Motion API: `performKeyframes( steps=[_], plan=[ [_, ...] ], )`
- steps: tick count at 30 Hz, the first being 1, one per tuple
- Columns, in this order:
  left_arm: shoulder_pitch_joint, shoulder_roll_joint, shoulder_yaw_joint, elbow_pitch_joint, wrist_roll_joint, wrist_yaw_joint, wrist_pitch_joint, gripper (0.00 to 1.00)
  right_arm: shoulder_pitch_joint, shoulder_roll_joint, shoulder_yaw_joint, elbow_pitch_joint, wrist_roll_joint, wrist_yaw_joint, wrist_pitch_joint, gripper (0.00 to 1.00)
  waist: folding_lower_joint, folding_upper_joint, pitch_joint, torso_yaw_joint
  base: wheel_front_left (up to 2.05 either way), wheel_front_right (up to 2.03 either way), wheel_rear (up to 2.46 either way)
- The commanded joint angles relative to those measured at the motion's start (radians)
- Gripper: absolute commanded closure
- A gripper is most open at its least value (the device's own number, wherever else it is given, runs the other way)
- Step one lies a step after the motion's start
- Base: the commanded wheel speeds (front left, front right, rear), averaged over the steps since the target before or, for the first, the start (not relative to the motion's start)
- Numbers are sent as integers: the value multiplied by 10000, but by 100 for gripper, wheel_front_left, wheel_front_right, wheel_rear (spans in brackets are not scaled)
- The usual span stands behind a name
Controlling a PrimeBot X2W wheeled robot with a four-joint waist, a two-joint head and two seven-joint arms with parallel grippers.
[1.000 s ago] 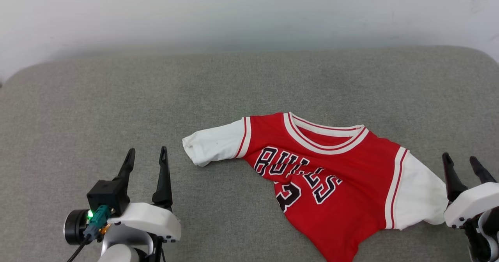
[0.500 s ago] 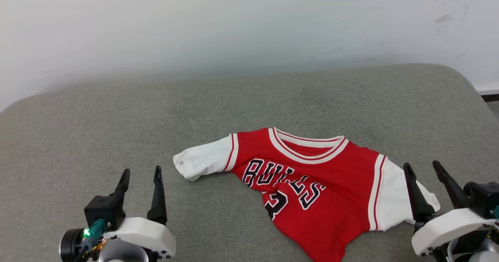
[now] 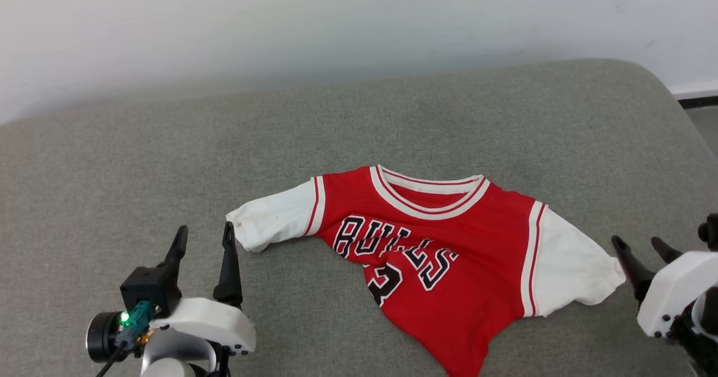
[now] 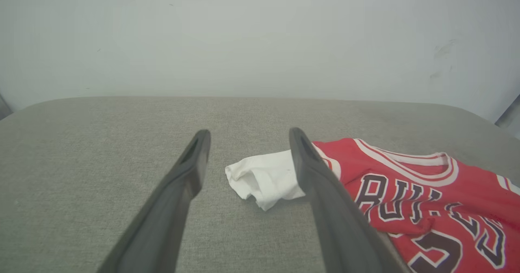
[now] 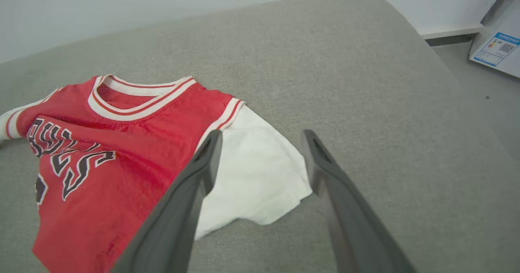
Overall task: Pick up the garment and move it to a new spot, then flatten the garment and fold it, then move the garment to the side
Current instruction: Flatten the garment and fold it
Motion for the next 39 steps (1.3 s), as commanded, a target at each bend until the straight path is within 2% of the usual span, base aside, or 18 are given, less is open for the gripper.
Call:
performKeyframes(
  steps=[1,4,7,14,20,21,22,23,28,31,36,39],
  plan=[
    [-240,27,-3,-70,89,16,4,0,-362,-150,-148,320,84,-3,803,0,0,0,391,-22,0,0,0],
    [-589,30,-56,-106,187,-73,4,0,-1037,-466,-372,963,122,-3,2162,0,0,0,849,88,0,0,0],
    [-855,20,-118,-131,258,-108,-13,0,-1520,-549,-459,1608,50,-3,3046,0,0,0,1255,228,0,0,0],
    [-1408,-2,-165,-199,382,-115,-27,0,-2466,-468,-396,3249,61,-3,3382,0,0,0,2033,453,0,0,0],
    [-1591,14,-171,-86,352,-138,-14,0,-2608,-151,92,4789,423,-2,3465,0,0,0,2198,480,0,0,0],
    [-1583,16,-163,-63,304,-159,4,0,-2618,-81,142,4964,545,-2,3467,24,0,0,2177,465,0,0,0],
    [-1566,28,-145,-33,249,-171,32,0,-2632,-62,239,5065,571,-2,3438,76,0,0,2134,441,0,0,0],
    [-1567,79,-121,0,211,-197,60,0,-2676,-100,330,5098,607,-2,3342,100,0,0,2084,411,0,0,0],
    [-1930,449,-90,86,-115,-621,761,0,-2942,-498,524,4756,691,-2,2553,100,0,0,1701,237,0,0,0],
    [-2454,829,-141,50,-344,-984,1625,0,-3015,-665,585,4319,715,-3,2092,100,0,0,1515,121,0,0,0],
    [-3556,1597,-499,261,-1042,-1877,4232,0,-3003,-610,723,3409,715,-3,1641,100,0,0,1518,-158,0,0,0],
    [-4099,1980,-606,670,-1561,-2240,5802,0,-2955,-506,806,2846,686,-3,1583,100,0,0,1669,-359,0,0,0]
  ],
)
